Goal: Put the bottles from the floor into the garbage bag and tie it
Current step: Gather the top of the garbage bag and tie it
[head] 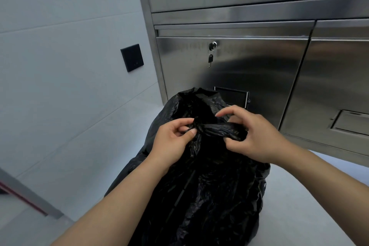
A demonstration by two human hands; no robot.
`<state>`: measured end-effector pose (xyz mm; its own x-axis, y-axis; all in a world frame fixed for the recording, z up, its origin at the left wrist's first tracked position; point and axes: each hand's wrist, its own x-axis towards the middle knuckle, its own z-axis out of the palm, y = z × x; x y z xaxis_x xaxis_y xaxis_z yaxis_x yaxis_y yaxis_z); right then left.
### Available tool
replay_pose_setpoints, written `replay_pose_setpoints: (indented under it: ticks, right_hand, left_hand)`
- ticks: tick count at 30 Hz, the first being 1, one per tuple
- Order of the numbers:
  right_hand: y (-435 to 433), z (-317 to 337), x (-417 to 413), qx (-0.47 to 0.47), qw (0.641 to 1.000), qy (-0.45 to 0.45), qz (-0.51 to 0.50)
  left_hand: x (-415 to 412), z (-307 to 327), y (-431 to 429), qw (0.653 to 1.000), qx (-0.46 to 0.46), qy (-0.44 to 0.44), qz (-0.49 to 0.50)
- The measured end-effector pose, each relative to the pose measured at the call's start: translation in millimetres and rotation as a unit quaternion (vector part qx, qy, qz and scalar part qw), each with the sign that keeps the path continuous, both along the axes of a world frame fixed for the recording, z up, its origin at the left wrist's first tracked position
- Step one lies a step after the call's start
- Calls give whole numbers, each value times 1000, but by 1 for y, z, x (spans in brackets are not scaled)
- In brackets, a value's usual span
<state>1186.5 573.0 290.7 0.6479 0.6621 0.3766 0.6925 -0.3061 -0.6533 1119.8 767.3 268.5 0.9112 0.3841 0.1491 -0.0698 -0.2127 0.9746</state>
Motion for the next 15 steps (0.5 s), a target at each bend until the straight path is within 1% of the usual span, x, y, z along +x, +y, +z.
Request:
replay_pose_setpoints:
  ticks: [2, 4, 6, 10, 15]
  right_hand:
    - [2, -5, -5, 4, 998, -52, -18]
    - [4, -10, -9, 12, 994, -104, -22]
    - [2, -14, -10, 13, 989, -150, -7]
    - [-3, -15, -6, -10, 986, -166, 18]
    - [-1, -20, -5, -36, 982, -185, 11]
  left_hand:
    - [-2, -1, -2, 999, -13, 34, -13]
    - [-4, -1, -6, 997, 17, 59, -38]
    - [-6, 0, -9, 995, 55, 66, -55]
    - [-8, 1, -14, 991, 99, 63, -61]
    - [-11, 1, -15, 990, 107, 48, -78]
